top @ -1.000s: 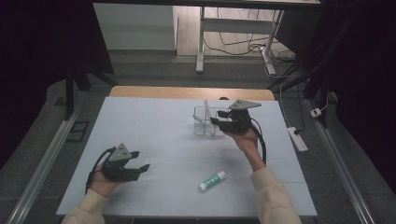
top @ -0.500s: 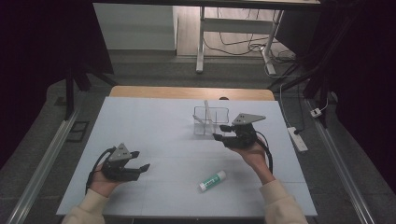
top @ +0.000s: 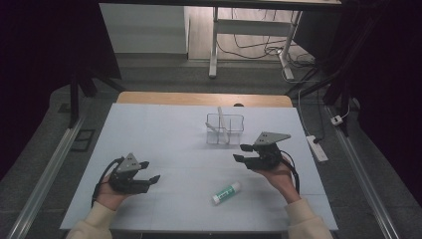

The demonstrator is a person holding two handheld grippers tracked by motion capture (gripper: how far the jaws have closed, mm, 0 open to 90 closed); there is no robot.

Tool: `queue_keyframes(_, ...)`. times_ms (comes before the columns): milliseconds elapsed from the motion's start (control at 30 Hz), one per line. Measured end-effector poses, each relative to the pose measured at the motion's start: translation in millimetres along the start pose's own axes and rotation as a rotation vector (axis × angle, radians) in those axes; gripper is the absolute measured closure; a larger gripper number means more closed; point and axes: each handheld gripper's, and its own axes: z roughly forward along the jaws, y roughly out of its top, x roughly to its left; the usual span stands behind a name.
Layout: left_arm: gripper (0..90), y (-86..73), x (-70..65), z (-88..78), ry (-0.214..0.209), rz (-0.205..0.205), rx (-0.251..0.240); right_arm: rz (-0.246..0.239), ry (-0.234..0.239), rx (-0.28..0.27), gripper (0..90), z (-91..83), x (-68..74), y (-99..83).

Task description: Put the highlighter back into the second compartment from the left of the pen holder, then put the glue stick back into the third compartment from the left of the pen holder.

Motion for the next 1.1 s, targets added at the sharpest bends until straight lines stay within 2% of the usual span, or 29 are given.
queue_keyframes(267,33.4,-0.1,0.2,-0.2,-0.002,-0.001,-0.003,-0.042,0.032,0.034,48.4,-2.0,7.0,-2.5)
queue_keyframes(367,33.4,-0.2,0.6,0.2,-0.003,-0.002,-0.002,-0.06,0.03,0.058,48.1,-0.8,9.1,-2.5)
queue_keyframes(833,33.3,-1.0,0.8,1.0,-0.007,0.001,0.005,-0.087,0.069,0.115,47.5,2.0,13.6,-7.7)
queue_keyframes(1100,33.3,-1.1,0.5,0.8,-0.008,0.003,0.004,-0.136,0.093,0.172,46.2,3.3,18.2,-6.2)
